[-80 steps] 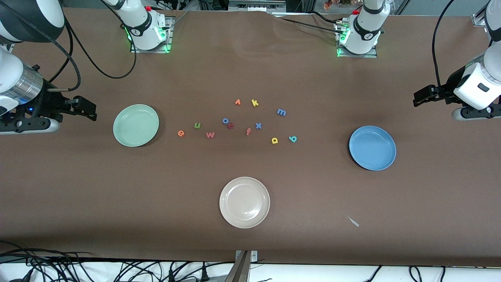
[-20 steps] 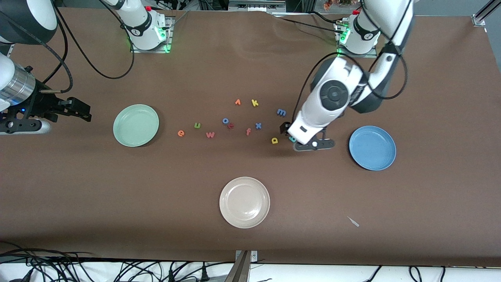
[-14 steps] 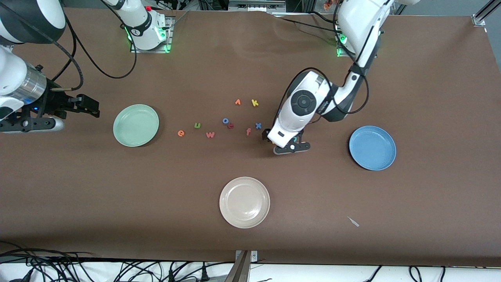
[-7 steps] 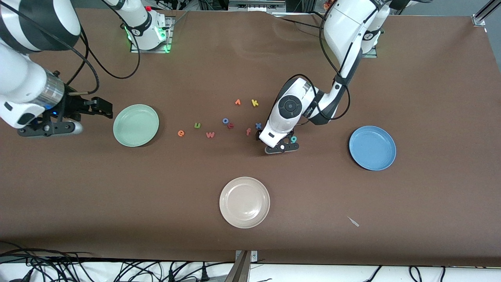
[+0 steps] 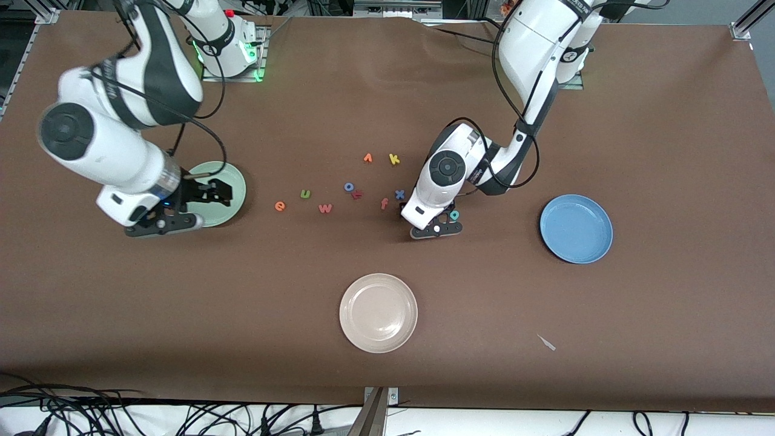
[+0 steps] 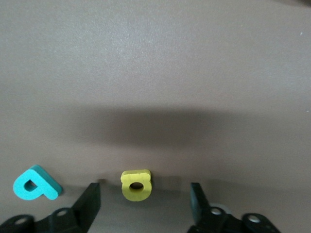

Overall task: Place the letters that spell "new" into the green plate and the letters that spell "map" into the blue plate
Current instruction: 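Grasp yellow letter with the left gripper while the right gripper grasps orange letter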

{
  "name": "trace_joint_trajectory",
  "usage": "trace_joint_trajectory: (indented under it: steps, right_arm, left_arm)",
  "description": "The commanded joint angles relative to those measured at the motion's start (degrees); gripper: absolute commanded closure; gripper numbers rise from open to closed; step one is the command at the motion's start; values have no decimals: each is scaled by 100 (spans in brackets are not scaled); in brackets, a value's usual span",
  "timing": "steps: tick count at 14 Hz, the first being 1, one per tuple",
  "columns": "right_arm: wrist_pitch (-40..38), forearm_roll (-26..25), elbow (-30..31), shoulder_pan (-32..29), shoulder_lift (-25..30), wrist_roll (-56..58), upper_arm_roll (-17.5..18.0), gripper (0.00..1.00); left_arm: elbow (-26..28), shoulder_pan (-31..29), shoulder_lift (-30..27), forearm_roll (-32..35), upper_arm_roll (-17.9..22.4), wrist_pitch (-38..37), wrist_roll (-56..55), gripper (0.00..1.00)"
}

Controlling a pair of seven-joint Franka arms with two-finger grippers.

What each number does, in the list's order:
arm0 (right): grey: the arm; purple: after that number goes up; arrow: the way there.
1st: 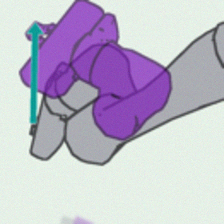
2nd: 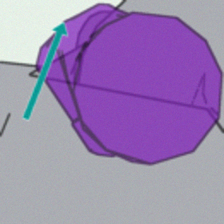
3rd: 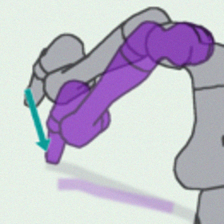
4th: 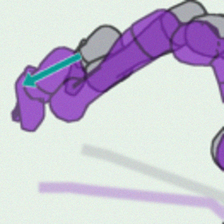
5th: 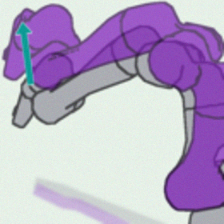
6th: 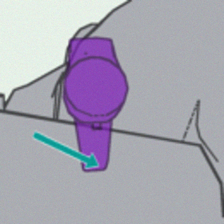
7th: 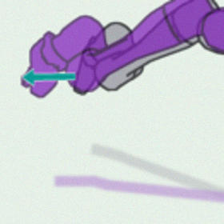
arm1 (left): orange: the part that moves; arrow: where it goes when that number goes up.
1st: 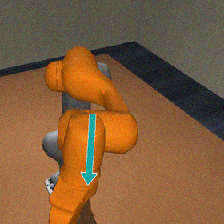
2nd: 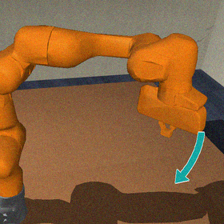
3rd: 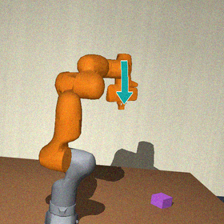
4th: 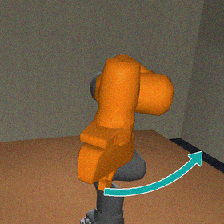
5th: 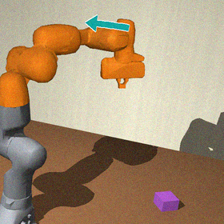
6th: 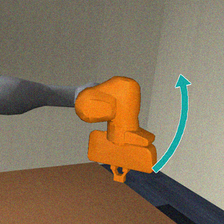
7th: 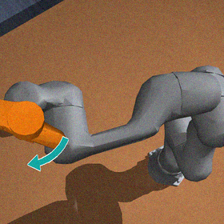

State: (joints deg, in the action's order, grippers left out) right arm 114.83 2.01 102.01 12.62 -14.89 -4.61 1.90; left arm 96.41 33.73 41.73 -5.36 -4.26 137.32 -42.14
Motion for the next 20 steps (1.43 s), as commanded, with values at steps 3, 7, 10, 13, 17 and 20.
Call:
trace_joint_trajectory:
  steps: [3,7,10,13,17,20]
  right_arm:
    - [1355,-78,925,-14,-207,-504,371,0]
    - [1955,-587,1224,47,-603,-1215,548,1]
    - [2709,-641,1777,74,-647,-1489,548,1]
    - [3045,-641,2077,74,-700,-1516,548,1]
    - [3423,-650,2227,91,-875,-1595,548,3]
    - [3721,-650,2305,267,-1034,-1595,539,6]
  left_arm:
    - [-149,90,107,368,83,-47,-31,31]
    - [-149,90,124,378,83,-56,-31,46]
    - [-149,90,133,378,92,-56,-31,62]
    - [-149,90,133,395,92,-56,4,74]
    - [-158,11,37,404,109,-161,48,85]
    - [-525,-269,-174,395,127,-1281,652,87]
